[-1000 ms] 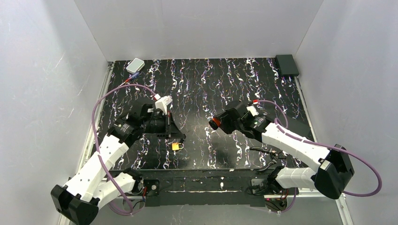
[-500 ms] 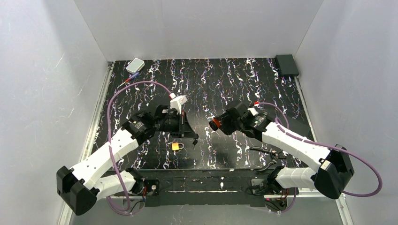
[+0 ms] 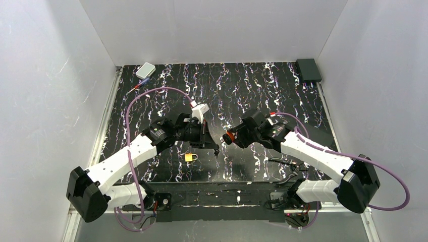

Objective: Unlock with the key

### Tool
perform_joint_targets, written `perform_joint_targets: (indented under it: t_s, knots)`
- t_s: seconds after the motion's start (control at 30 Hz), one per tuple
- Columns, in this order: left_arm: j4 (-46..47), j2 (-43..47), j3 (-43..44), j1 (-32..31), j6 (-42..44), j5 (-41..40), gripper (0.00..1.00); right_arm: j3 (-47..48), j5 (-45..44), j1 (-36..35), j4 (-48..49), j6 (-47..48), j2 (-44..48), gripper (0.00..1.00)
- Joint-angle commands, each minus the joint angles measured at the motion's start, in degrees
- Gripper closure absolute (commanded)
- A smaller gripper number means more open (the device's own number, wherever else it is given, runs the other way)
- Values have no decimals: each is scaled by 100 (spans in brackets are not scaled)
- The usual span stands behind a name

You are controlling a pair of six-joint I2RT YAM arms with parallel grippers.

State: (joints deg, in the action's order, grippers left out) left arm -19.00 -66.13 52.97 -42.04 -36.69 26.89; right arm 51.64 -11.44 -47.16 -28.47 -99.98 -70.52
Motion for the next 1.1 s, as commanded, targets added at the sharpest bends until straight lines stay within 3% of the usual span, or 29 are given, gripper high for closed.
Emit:
perform_joint_targets:
  t_s: [0.0,1.07]
  knots:
    - [160,-92,39,-82,19,-42,100,31,-37,-13,199,-127,250,99]
    - [411,-521,196,-217,-67,-132,100,26,-39,-13,-71,-63,386,99]
